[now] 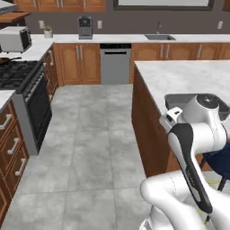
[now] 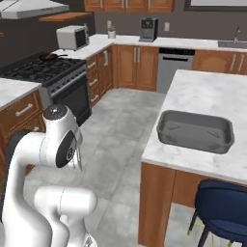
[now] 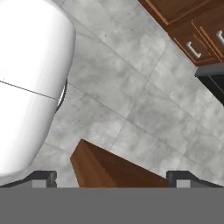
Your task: Place the cold items (banana and pear) from the fridge in one tupperware on the dining counter. Place the warm items (hot dog and kebab skewer) in the stove area in another tupperware.
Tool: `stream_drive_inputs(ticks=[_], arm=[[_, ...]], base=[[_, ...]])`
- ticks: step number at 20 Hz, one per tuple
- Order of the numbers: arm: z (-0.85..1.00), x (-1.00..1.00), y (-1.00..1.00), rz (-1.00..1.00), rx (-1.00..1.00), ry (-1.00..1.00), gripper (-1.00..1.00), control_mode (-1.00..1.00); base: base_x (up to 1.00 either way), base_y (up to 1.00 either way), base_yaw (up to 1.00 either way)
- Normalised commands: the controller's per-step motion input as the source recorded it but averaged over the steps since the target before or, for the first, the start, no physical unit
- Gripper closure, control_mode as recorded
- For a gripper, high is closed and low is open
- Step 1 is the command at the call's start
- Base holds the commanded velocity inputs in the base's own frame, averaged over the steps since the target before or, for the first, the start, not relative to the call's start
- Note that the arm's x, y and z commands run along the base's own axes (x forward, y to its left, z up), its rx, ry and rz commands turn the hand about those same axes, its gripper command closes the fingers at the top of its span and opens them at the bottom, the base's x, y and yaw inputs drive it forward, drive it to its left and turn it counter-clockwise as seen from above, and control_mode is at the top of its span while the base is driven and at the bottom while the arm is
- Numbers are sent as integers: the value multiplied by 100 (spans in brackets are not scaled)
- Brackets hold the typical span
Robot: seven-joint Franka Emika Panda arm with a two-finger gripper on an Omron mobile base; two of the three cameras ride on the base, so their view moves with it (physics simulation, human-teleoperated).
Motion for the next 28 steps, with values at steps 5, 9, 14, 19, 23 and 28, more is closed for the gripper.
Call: stream_drive_inputs(ticks=[5, 9, 14, 19, 23, 28], arm=[[0, 0, 0, 0, 0, 0, -100, 100], [0, 0, 0, 0, 0, 0, -100, 100], [0, 0, 0, 0, 0, 0, -100, 100], [0, 0, 0, 0, 0, 0, -100, 100], [0, 0, 0, 0, 0, 0, -100, 100], [0, 0, 0, 0, 0, 0, -100, 100]], base=[[56, 81, 22], [96, 36, 13], [100, 22, 9], [100, 26, 11], [100, 29, 17], [100, 12, 22]])
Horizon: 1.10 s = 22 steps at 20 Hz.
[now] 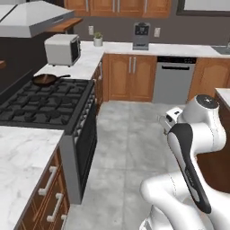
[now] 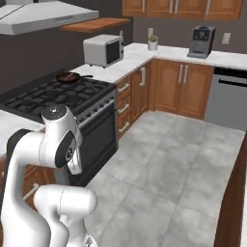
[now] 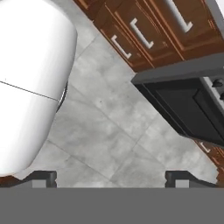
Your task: Place the cold items (banana and pear) from the fridge in one tupperware on the dining counter. Place the warm items (hot dog and kebab skewer) in the stove area in another tupperware.
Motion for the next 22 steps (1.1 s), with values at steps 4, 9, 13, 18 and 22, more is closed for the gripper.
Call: stream_drive_inputs(ticks=[4, 9, 13, 18, 22], arm=[[0, 0, 0, 0, 0, 0, -100, 100], [0, 0, 0, 0, 0, 0, -100, 100], [0, 0, 0, 0, 0, 0, -100, 100], [0, 0, 0, 0, 0, 0, -100, 100], [0, 0, 0, 0, 0, 0, -100, 100]], base=[[100, -3, 30], [100, -11, 37], [94, -27, 47], [66, -28, 53], [51, -40, 52]])
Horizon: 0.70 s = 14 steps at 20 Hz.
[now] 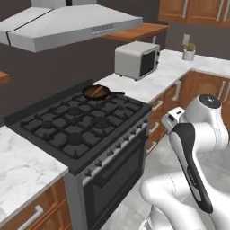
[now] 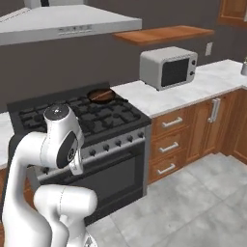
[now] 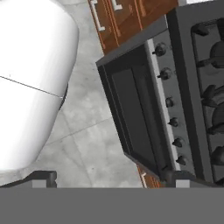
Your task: Place the cold items (banana and pear) from the fridge in one tupperware on the dining counter. Place the warm items (hot dog and kebab skewer) in the stove area in another tupperware.
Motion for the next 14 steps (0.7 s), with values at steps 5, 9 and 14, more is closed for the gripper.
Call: stream_drive_inputs(ticks=[5, 9, 14], arm=[[0, 0, 0, 0, 0, 0, -100, 100], [0, 0, 0, 0, 0, 0, -100, 100], [0, 0, 0, 0, 0, 0, -100, 100]], base=[[65, -67, 47], [67, -85, 43], [61, -58, 45]])
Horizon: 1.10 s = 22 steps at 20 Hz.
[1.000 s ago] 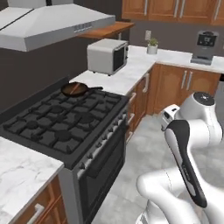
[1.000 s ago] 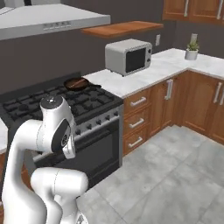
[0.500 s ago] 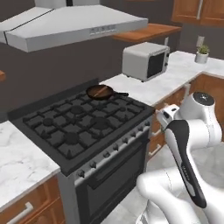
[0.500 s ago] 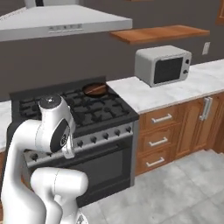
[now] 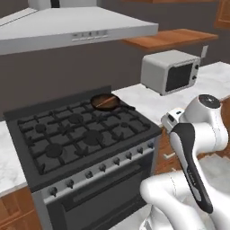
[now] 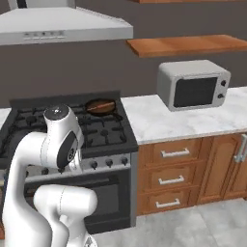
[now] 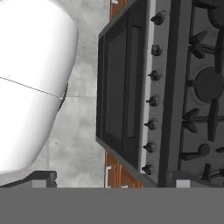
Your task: Place the cold items (banana and pear) from the fridge in one tupperware on the dining counter. Place the warm items (hot dog and kebab skewer) in the stove area in another tupperware.
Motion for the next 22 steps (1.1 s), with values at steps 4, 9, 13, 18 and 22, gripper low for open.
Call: stream_drive_inputs(ticks=[4, 9, 13, 18, 22], arm=[[0, 0, 0, 0, 0, 0, -100, 100], [0, 0, 0, 0, 0, 0, -100, 100], [0, 0, 0, 0, 0, 0, -100, 100], [0, 0, 0, 0, 0, 0, -100, 100], [0, 0, 0, 0, 0, 0, -100, 100]], base=[[54, -42, 45], [58, -37, 44], [58, -36, 43], [49, -43, 43], [18, -51, 40]])
